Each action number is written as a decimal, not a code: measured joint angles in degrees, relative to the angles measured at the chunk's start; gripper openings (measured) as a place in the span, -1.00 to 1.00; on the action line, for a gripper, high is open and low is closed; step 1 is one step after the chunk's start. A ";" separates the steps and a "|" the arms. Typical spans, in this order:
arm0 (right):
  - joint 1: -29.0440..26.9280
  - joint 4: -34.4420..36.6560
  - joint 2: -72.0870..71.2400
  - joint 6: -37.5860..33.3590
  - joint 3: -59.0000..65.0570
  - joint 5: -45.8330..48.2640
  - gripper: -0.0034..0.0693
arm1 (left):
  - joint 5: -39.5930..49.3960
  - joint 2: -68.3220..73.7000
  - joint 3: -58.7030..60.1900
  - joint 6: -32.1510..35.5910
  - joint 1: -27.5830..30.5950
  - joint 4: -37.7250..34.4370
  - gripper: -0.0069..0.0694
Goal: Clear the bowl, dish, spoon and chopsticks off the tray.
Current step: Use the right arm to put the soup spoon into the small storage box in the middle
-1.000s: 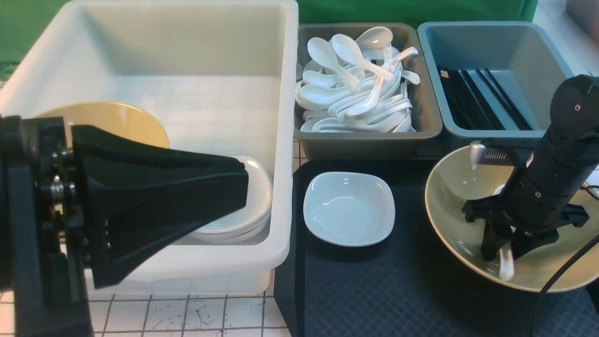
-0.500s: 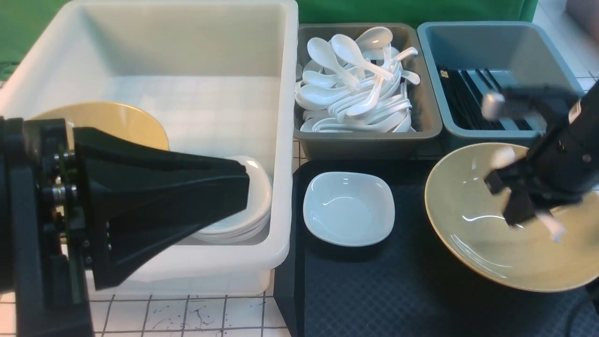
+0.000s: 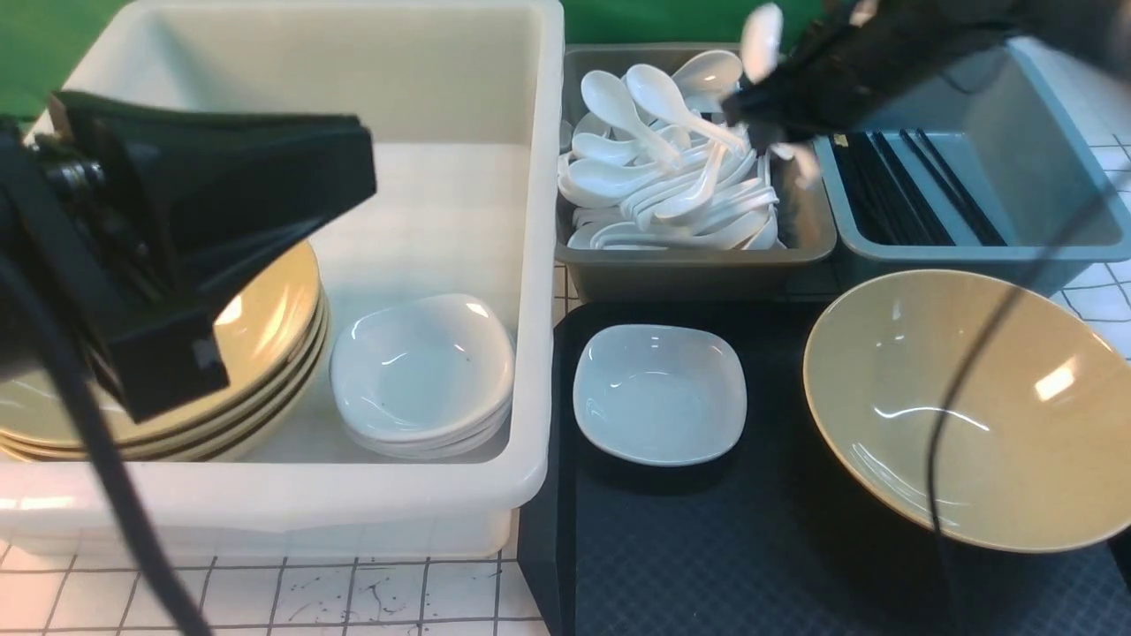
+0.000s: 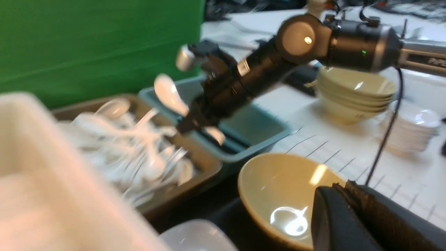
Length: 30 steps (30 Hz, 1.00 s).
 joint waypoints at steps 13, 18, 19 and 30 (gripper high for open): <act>0.53 0.98 11.26 -1.15 -12.96 -8.03 0.19 | 6.02 0.00 0.00 -13.71 0.00 11.82 -0.82; 0.60 0.98 9.52 -1.09 -13.15 -2.31 0.61 | 6.31 0.00 0.00 -13.71 0.00 11.84 -0.82; 0.60 0.98 8.52 -1.09 -13.15 0.36 0.62 | 6.54 0.00 0.00 -13.71 0.00 11.89 -0.82; 0.62 0.67 -7.70 -3.47 -13.08 32.15 -0.46 | 15.59 -0.07 0.00 -5.02 0.00 5.48 -0.82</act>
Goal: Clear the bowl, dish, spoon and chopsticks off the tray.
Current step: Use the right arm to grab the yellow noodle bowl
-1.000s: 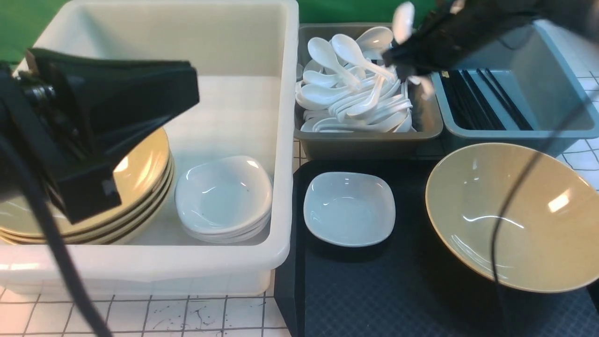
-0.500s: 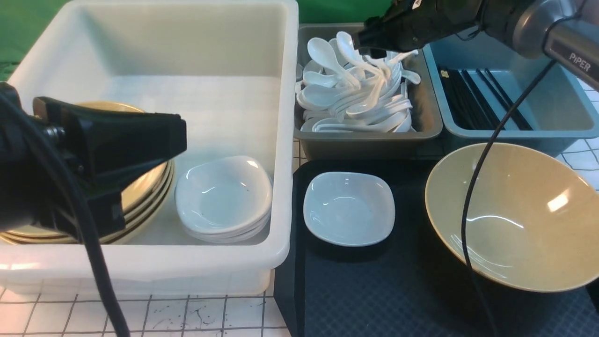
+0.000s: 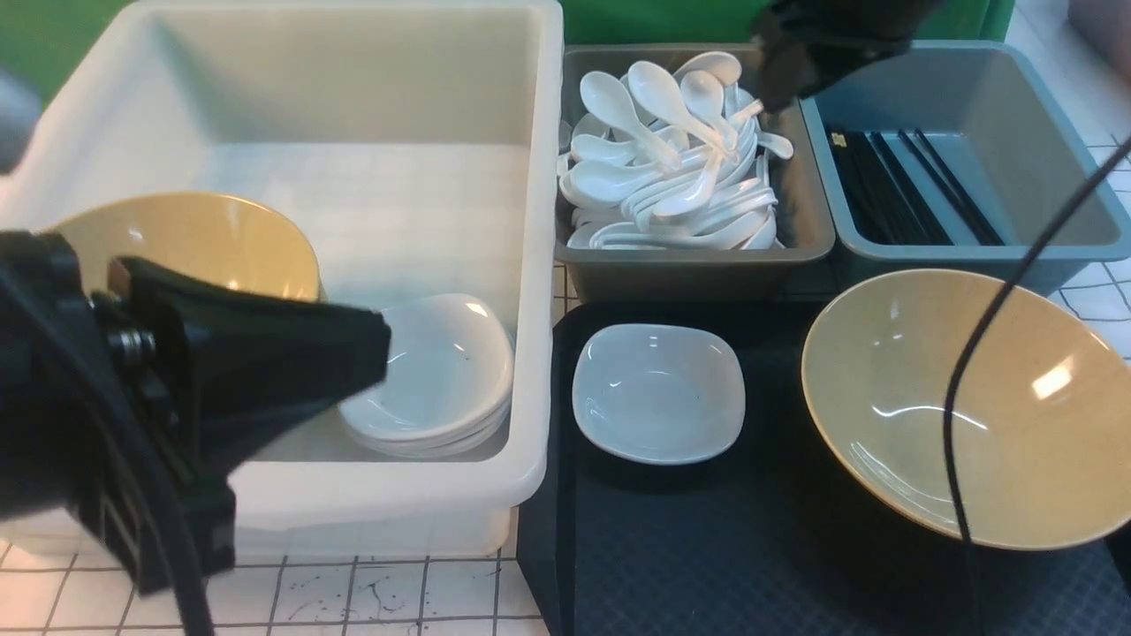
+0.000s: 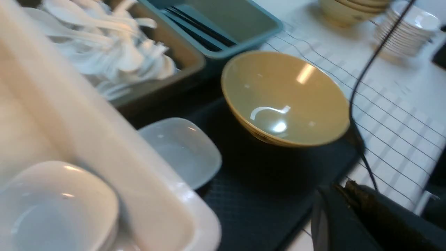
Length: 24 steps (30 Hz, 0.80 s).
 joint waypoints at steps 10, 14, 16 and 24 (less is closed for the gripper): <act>4.31 -6.75 -21.26 2.55 23.62 0.00 -0.81 | 3.05 -0.04 0.00 2.35 0.00 -4.48 -0.82; 10.77 -11.30 -29.46 4.17 40.01 0.00 -0.71 | 3.18 -0.04 0.00 2.39 0.00 -4.59 -0.82; 13.03 -12.85 -31.15 4.22 45.40 0.00 -0.62 | 3.26 -0.04 0.00 2.46 0.00 -4.59 -0.82; 16.54 -15.23 -31.41 5.28 60.52 -8.46 0.28 | 3.41 -0.11 0.00 2.52 0.00 -4.64 -0.82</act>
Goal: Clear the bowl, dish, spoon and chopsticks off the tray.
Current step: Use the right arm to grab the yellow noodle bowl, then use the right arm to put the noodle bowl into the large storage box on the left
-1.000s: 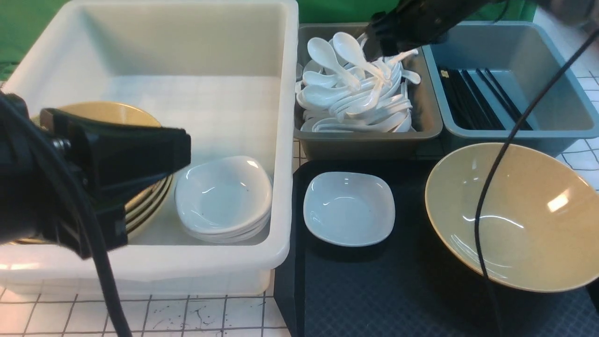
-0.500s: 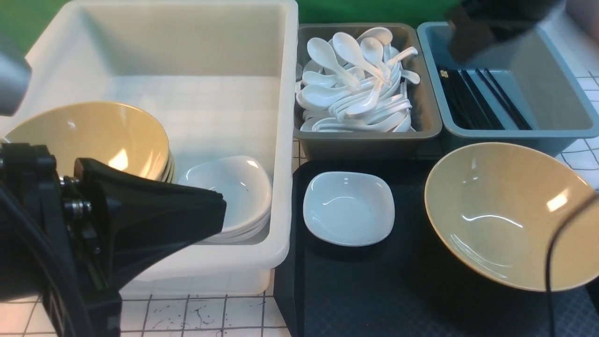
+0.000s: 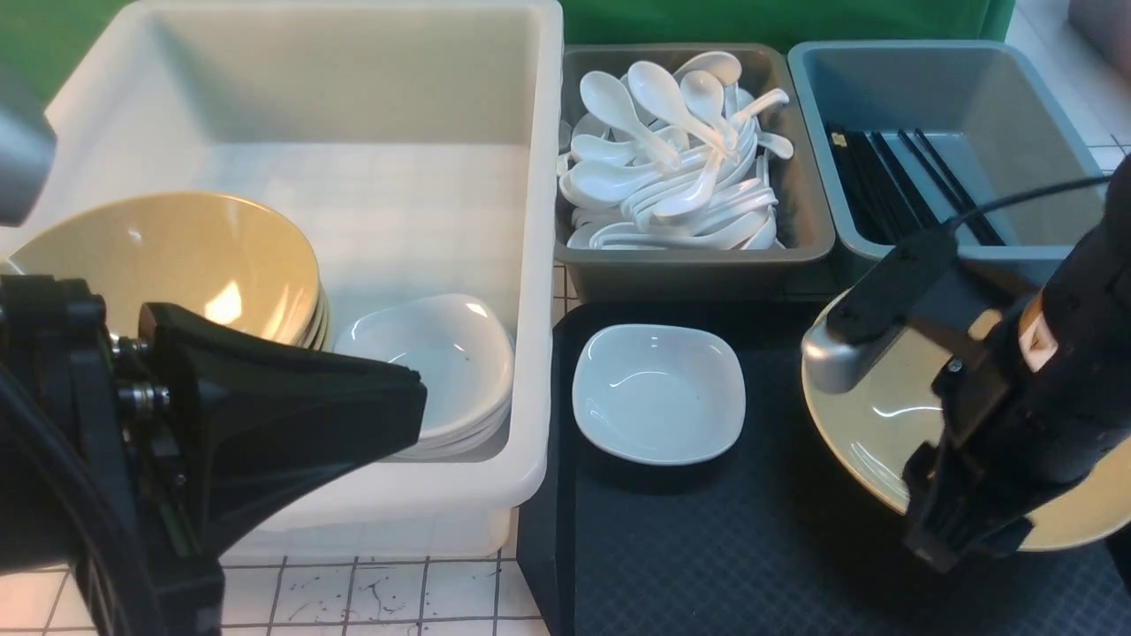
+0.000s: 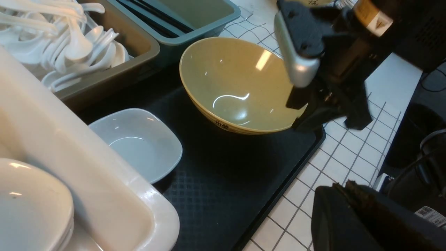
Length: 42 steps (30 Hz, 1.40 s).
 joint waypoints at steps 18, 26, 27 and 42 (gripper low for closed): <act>0.06 -13.43 18.92 0.42 3.12 -14.84 0.06 | 0.02 0.00 0.00 0.00 0.00 -0.48 -0.82; 0.61 -18.20 15.07 0.49 2.77 -12.11 -0.56 | 0.72 -0.17 0.00 0.00 0.00 -0.48 -0.82; 0.69 -18.20 14.80 0.49 2.77 -11.85 -0.60 | 0.72 -0.17 0.00 0.00 0.00 -0.48 -0.82; 9.82 -10.67 -7.25 8.25 -2.61 8.49 -0.76 | 1.44 -0.56 0.00 0.00 0.00 -0.41 -0.82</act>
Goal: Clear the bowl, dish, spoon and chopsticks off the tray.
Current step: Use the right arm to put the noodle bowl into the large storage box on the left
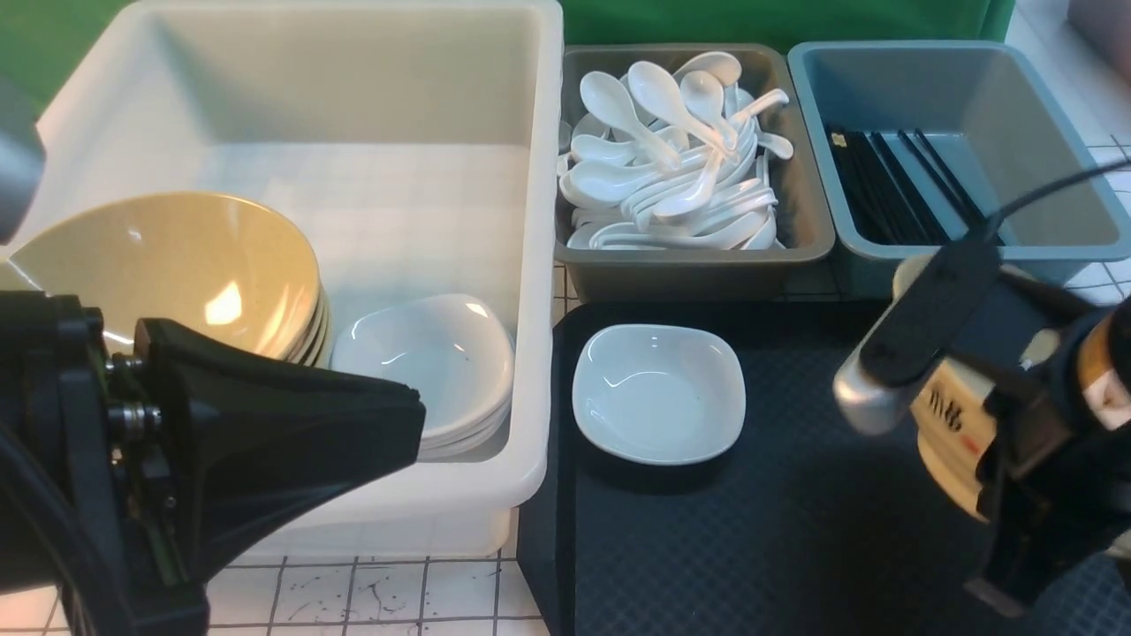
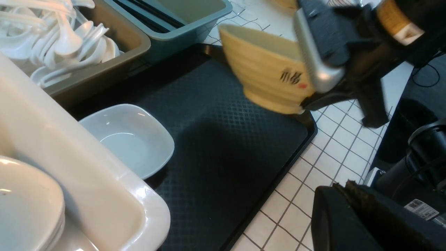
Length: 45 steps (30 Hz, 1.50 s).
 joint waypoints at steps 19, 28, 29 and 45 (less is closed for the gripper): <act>10.42 0.40 23.99 -23.33 -46.13 -3.85 -0.76 | -3.74 -9.43 0.00 -43.18 0.00 38.45 -0.82; 13.76 6.99 40.46 -40.77 -63.19 -17.82 -0.76 | 3.77 -18.28 0.00 -63.30 0.00 56.13 -0.82; 13.84 8.37 41.97 -42.26 -63.62 -19.93 -0.76 | 4.45 -19.30 0.00 -64.61 0.00 57.38 -0.82; 16.50 15.33 59.13 -55.78 -63.86 -32.22 -0.76 | 9.58 -30.72 -0.56 -69.26 0.00 62.24 -0.82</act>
